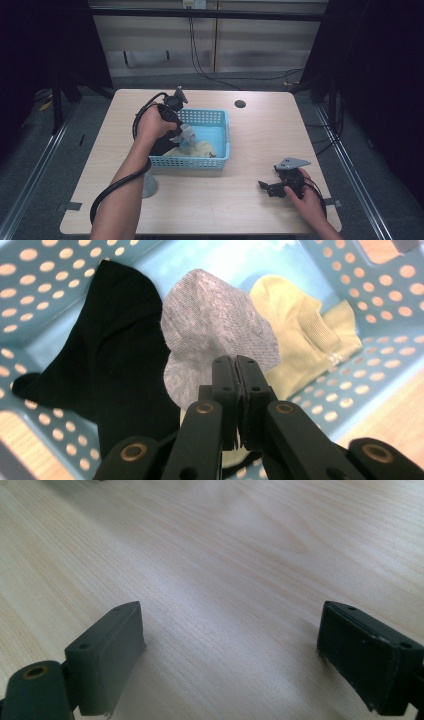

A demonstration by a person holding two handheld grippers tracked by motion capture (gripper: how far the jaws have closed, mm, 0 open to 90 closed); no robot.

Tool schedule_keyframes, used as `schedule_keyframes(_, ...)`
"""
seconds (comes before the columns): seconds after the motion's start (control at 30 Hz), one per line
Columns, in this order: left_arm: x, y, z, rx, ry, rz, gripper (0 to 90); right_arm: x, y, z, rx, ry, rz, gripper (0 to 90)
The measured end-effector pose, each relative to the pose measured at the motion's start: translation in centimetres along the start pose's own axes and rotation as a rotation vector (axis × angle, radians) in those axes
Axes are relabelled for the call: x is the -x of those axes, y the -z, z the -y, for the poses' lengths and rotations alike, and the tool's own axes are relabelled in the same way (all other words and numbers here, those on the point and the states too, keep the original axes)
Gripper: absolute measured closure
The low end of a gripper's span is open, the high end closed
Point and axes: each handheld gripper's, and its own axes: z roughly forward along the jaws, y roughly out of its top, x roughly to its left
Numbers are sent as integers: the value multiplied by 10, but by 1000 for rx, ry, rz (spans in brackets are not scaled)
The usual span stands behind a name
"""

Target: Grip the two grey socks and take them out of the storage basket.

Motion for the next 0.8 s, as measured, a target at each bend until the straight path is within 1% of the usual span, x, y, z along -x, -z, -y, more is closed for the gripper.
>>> schedule_keyframes(0.07, 0, 6, 2, -9, -1, -3, 879, 0, 0, 0, -3, -5, 1, 109)
schedule_keyframes(0.13, -1, 11, 5, -14, 1, 9, 880, 0, 0, 0, 0, -1, 0, 109)
schedule_keyframes(0.2, 0, 15, 6, -25, -6, 21, 879, 0, 0, 0, 0, -1, 0, 109)
schedule_keyframes(0.27, 0, 21, 9, -32, -13, 7, 879, 0, 0, 0, 0, 0, 0, 109)
schedule_keyframes(0.4, -1, 31, 14, -30, -16, 11, 879, 0, 0, 0, -1, -1, 0, 109)
schedule_keyframes(0.43, -1, 34, 16, -25, -11, 8, 879, 0, 0, 0, 0, -1, 0, 109)
schedule_keyframes(0.57, -2, 43, 22, -36, -17, 17, 879, 0, 0, 0, -1, -2, 0, 109)
schedule_keyframes(0.67, -3, 51, 25, -37, -11, 11, 879, 0, 0, 0, -3, -5, 0, 109)
schedule_keyframes(0.8, -5, 58, 30, -37, 0, 18, 879, 0, 0, 0, -4, -6, 0, 109)
